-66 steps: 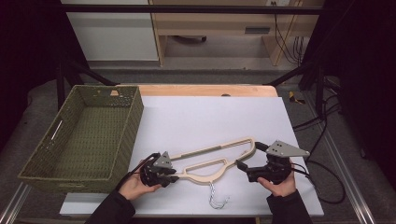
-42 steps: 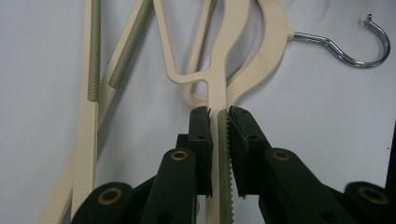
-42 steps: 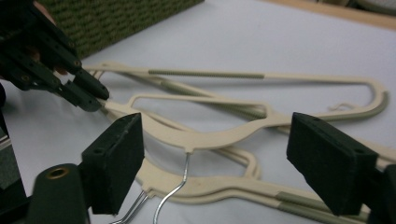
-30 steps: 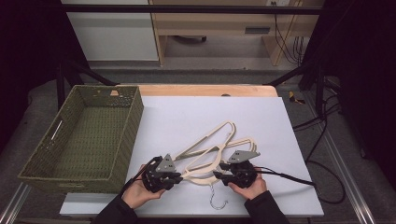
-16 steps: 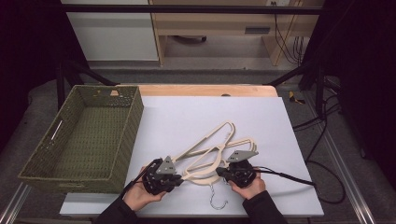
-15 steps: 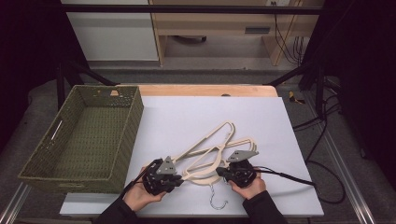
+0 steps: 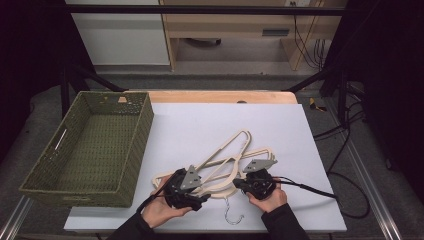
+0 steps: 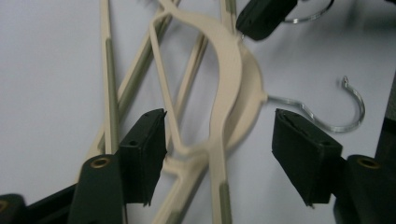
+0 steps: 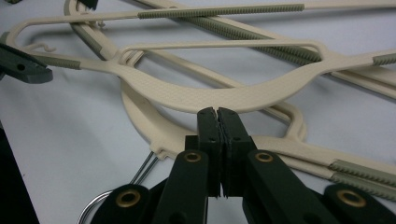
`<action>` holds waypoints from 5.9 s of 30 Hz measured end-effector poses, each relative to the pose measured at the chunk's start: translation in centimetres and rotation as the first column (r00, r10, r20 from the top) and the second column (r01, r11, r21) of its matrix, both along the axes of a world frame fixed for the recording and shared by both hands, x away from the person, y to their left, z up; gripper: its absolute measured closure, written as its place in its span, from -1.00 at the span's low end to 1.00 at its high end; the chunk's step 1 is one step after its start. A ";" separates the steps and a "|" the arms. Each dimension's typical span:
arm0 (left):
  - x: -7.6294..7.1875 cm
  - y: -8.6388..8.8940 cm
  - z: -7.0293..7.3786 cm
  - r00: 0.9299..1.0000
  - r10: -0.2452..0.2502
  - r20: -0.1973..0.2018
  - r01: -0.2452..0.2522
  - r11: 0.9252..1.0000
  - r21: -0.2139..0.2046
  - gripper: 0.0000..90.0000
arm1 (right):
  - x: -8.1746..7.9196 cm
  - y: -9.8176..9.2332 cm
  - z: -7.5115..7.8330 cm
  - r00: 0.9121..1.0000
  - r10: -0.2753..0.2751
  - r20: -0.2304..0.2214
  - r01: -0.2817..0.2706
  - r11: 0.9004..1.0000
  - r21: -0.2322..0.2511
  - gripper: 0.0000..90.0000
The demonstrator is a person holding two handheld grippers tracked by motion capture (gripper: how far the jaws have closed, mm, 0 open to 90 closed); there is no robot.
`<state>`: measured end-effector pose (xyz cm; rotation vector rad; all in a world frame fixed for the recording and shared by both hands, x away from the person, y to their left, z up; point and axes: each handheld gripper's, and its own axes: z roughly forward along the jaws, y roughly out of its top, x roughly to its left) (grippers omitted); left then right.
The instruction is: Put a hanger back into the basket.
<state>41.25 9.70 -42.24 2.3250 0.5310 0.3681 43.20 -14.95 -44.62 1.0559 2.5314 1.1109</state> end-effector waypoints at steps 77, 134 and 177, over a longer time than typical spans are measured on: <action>1.6 6.9 8.8 0.944 0.312 0.107 -0.264 0.910 -0.320 0.91 | -1.0 -11.3 5.8 0.925 -0.322 0.202 0.240 0.907 0.345 -0.83; 9.4 30.7 13.4 0.884 0.457 0.102 -0.436 0.883 -0.174 0.90 | -1.3 -10.9 6.2 0.911 -0.307 0.277 0.219 0.927 0.306 -0.94; 7.6 29.1 2.4 0.944 0.327 0.044 -0.330 0.933 0.144 0.80 | -1.2 -10.5 5.9 0.918 -0.288 0.272 0.208 0.935 0.287 -0.92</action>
